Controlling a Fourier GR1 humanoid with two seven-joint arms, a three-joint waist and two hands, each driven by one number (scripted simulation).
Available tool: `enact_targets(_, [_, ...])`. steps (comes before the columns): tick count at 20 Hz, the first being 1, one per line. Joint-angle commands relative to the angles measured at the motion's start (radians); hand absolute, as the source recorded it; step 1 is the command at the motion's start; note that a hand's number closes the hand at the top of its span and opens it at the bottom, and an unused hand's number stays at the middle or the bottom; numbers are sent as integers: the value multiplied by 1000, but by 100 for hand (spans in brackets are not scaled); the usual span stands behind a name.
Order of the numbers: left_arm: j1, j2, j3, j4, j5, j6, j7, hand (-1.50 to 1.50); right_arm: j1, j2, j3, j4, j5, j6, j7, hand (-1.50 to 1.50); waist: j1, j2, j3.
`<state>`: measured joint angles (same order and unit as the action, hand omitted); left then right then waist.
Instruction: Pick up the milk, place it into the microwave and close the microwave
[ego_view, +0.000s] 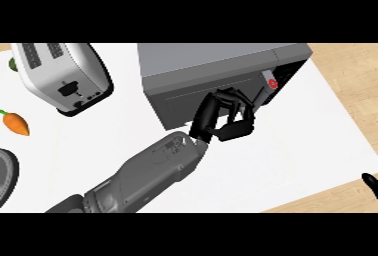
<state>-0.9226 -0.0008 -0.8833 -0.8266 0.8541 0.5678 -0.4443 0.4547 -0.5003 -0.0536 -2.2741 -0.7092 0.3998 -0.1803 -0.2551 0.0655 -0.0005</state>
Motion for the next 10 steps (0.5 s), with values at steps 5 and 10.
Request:
enact_targets(5, [-56,1,67,111,46,34,-65,150,-7,-27,14,-25,-30,31,19,-150,-9,17,-2])
enact_targets(10, [-53,1,63,112,76,40,-85,150,-14,-40,4,-29,-48,33,28,-150,-21,22,-2])
